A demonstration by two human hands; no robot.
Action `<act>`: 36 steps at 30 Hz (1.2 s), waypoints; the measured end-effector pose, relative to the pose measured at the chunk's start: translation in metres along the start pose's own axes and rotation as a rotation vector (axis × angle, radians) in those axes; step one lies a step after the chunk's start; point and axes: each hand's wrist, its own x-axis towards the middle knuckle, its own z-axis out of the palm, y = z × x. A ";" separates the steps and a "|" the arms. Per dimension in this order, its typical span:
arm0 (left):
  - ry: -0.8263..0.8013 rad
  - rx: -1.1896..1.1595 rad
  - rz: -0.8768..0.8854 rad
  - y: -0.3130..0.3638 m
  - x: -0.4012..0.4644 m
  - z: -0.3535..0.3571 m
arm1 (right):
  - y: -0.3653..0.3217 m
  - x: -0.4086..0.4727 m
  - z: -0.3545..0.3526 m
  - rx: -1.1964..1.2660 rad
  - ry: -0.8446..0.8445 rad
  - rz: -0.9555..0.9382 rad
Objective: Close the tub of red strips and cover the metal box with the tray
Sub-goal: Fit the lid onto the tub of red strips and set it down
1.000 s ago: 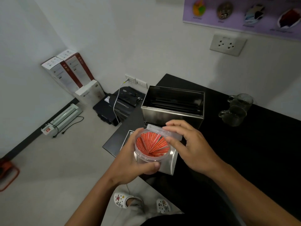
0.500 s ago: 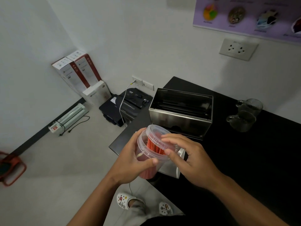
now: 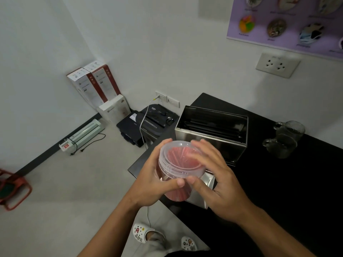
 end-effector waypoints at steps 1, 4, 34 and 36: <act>0.021 -0.004 0.005 0.002 0.001 0.000 | 0.003 0.000 0.002 0.074 0.013 0.063; 0.117 -0.029 0.016 0.009 0.006 0.000 | 0.014 0.003 0.009 0.399 -0.033 0.287; -0.279 0.638 -0.056 0.088 0.035 -0.039 | 0.026 0.006 0.038 0.306 -0.139 0.298; -0.213 0.613 -0.087 0.087 0.035 -0.033 | 0.025 0.004 0.040 0.327 -0.083 0.290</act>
